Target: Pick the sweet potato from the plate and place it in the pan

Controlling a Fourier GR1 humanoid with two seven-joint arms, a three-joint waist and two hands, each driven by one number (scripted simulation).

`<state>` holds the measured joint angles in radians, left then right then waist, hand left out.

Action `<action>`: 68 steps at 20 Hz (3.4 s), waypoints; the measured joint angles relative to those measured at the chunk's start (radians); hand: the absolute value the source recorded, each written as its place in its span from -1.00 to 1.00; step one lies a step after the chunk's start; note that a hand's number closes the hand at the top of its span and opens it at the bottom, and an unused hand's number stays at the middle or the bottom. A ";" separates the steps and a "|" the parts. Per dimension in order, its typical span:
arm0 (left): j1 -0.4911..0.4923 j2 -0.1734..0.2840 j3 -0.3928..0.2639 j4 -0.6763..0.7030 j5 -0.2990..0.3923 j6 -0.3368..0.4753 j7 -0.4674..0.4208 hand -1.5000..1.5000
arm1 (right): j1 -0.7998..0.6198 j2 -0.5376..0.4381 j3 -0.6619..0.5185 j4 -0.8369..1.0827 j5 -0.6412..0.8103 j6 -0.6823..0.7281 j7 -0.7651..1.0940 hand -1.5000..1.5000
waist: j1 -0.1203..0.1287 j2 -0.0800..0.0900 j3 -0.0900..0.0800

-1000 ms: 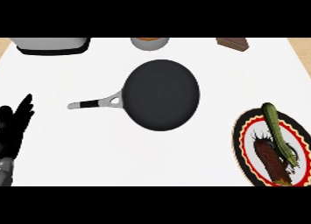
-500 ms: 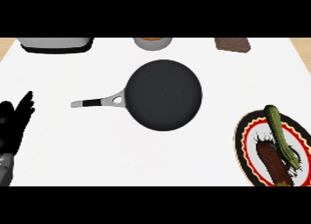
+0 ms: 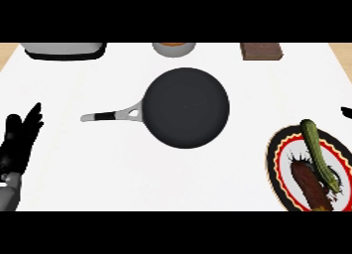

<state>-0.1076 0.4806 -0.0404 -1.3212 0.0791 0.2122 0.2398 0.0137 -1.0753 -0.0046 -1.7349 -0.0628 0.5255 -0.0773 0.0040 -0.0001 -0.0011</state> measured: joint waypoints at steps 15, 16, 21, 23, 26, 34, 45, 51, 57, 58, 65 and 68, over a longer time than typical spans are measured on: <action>0.004 -0.031 0.064 -0.002 -0.046 -0.048 0.009 0.00 | 0.058 0.184 0.105 -0.082 0.360 0.028 0.096 -1.00 | -0.006 -0.001 0.001; 0.012 -0.028 0.073 -0.001 -0.048 -0.057 -0.002 0.00 | 0.055 0.198 0.103 -0.073 0.382 0.029 0.092 -1.00 | -0.006 -0.001 0.001; 0.001 -0.044 0.095 0.010 -0.070 -0.076 -0.008 0.00 | 0.076 0.239 0.101 -0.053 0.485 0.051 0.051 -1.00 | -0.006 -0.001 0.001; 0.002 -0.046 0.105 -0.003 -0.078 -0.083 0.001 0.00 | 0.061 0.273 0.111 -0.032 0.524 0.058 0.047 -1.00 | -0.005 0.000 0.001; 0.010 -0.061 0.117 -0.019 -0.087 -0.098 0.013 0.00 | 0.076 0.310 0.098 -0.042 0.567 0.075 0.037 -1.00 | -0.005 -0.001 0.001; -0.032 -0.097 0.144 0.027 -0.130 -0.113 0.005 0.00 | 0.060 0.419 0.108 -0.010 0.684 0.087 0.009 -1.00 | -0.006 0.000 0.001; 0.013 -0.122 0.176 -0.043 -0.163 -0.141 0.027 0.00 | 0.052 0.493 0.098 0.084 0.832 0.085 -0.046 -1.00 | -0.003 0.000 0.001; -0.003 -0.133 0.192 -0.026 -0.175 -0.153 0.022 0.00 | -0.003 0.510 0.110 0.186 0.919 0.002 -0.137 1.00 | -0.002 0.000 0.001; 0.006 -0.139 0.209 -0.030 -0.185 -0.169 0.009 0.00 | -0.009 0.523 0.094 0.225 0.994 -0.101 -0.215 1.00 | -0.002 -0.002 -0.002; 0.005 -0.141 0.215 -0.021 -0.186 -0.172 0.001 0.00 | -0.008 0.526 0.086 0.222 1.002 -0.101 -0.221 1.00 | -0.003 -0.002 -0.001; 0.015 -0.136 0.248 0.000 -0.189 -0.161 -0.001 0.00 | 0.078 0.703 0.015 0.138 1.050 -0.147 0.091 1.00 | -0.057 -0.019 -0.009; 0.036 -0.129 0.266 0.005 -0.185 -0.154 0.002 0.00 | 0.147 0.801 -0.038 0.098 1.079 -0.213 0.273 1.00 | -0.104 -0.031 -0.013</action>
<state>-0.0712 0.3515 0.2252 -1.3165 -0.1064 0.0583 0.2422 0.1609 -0.2739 -0.0425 -1.6366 1.0162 0.3129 0.1954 -0.1005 -0.0309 -0.0146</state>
